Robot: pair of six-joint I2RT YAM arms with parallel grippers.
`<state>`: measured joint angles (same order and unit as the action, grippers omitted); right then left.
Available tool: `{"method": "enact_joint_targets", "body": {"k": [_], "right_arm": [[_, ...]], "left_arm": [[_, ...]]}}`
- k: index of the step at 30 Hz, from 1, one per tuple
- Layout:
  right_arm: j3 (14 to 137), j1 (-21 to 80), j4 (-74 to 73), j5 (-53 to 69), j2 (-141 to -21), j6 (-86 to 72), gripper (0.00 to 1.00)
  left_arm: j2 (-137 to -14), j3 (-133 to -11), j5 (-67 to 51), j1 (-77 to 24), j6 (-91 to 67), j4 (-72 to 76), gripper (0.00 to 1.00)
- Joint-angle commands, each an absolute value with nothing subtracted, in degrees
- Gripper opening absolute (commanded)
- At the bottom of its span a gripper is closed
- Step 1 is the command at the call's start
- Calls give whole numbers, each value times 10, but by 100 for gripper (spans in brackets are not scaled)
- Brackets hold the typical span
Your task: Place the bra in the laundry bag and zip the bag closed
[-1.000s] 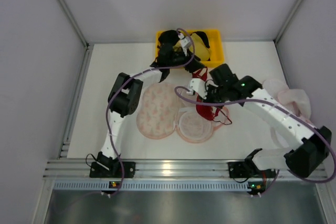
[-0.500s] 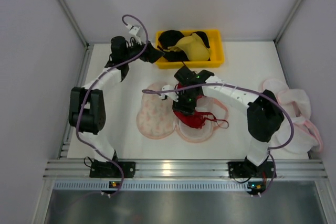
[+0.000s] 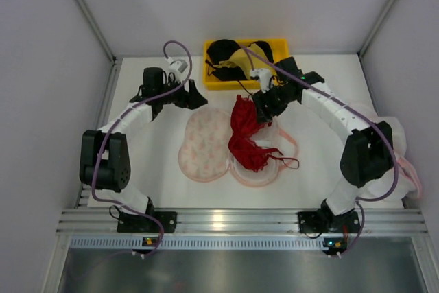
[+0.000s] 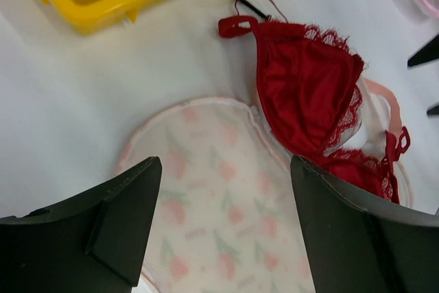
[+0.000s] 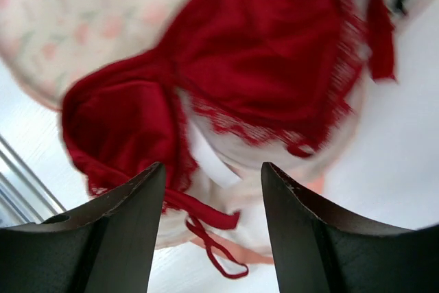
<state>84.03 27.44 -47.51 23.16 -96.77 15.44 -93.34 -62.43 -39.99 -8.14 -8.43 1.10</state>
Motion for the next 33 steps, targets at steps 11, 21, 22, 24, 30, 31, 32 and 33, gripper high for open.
{"method": "enact_joint_targets", "body": {"k": [11, 21, 22, 24, 30, 31, 32, 33], "right_arm": [[912, 177, -387, 292, -1098, 66, 57], [904, 175, -396, 304, -1136, 106, 20], [899, 170, -393, 304, -1118, 106, 15], [893, 168, -400, 304, -1101, 108, 0], [846, 165, -427, 309, -1033, 94, 0], [838, 165, -429, 306, -1020, 90, 0], [827, 164, -429, 304, -1012, 89, 0], [804, 165, -425, 305, -1004, 87, 0]], "left_arm": [[-937, -625, -362, -82, 21, -104, 80], [-969, -642, -342, -89, 35, -127, 78], [-971, -638, -337, -92, 37, -127, 77], [-975, -634, -331, -97, 38, -128, 76], [-997, -626, -287, -114, 41, -152, 68], [-1003, -626, -284, -117, 40, -158, 67], [-1005, -627, -273, -116, 37, -160, 66], [-1005, -628, -270, -117, 36, -163, 66]]}}
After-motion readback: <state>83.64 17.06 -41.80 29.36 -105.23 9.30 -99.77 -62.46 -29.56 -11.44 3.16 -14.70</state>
